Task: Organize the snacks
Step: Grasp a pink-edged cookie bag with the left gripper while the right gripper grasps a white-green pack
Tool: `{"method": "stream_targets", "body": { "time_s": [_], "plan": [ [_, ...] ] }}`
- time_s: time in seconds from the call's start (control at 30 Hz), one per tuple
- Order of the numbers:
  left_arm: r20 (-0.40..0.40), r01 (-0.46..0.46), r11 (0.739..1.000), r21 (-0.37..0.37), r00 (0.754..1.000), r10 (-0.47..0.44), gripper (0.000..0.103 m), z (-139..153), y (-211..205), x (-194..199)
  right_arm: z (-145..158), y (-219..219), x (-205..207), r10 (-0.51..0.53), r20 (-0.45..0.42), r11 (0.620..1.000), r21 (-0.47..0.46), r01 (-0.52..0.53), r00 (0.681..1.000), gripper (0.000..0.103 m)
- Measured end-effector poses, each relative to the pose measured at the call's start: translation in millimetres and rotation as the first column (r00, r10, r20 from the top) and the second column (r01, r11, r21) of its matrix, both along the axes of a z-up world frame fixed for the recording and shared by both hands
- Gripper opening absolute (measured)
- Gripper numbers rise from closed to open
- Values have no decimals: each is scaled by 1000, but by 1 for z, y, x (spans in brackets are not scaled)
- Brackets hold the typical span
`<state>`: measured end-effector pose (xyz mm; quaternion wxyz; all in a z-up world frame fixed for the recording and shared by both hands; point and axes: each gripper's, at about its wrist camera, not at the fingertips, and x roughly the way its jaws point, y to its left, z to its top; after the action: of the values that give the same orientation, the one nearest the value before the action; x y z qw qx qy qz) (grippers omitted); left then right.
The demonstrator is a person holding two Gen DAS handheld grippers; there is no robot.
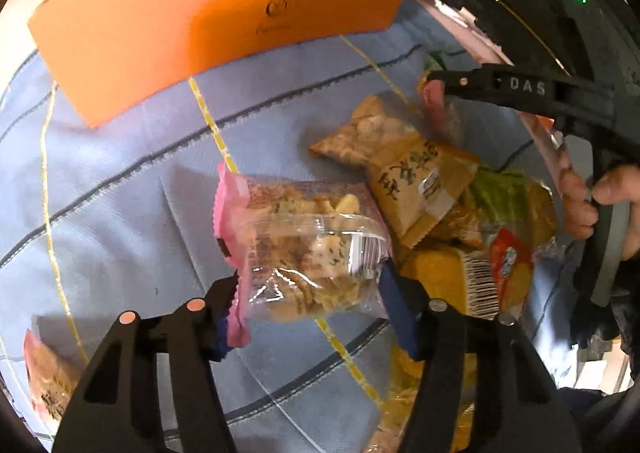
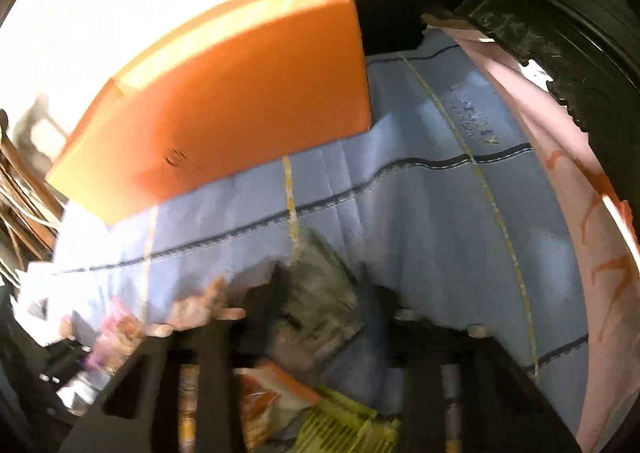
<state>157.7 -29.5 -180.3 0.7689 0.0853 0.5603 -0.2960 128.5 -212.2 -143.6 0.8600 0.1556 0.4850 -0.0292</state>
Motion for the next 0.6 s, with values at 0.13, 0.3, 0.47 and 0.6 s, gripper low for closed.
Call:
{"method": "stream_targets", "body": {
  "time_s": [0.13, 0.3, 0.47, 0.6],
  "plan": [
    [13, -17, 1000, -17, 1000, 18, 57, 11, 7, -10, 11, -3, -10, 4, 29, 1000, 3, -4, 1000, 7],
    [13, -65, 993, -94, 998, 66, 57, 32, 29, -13, 28, -13, -23, -17, 50, 1000, 21, 16, 999, 6],
    [28, -115, 985, -127, 992, 120, 56, 53, 44, -10, 36, -38, -40, -78, 61, 992, 101, 72, 995, 4],
    [63, -143, 975, -167, 986, 155, 57, 78, 56, -10, 61, -52, -50, -86, 134, 992, 107, 72, 987, 3]
  ]
}}
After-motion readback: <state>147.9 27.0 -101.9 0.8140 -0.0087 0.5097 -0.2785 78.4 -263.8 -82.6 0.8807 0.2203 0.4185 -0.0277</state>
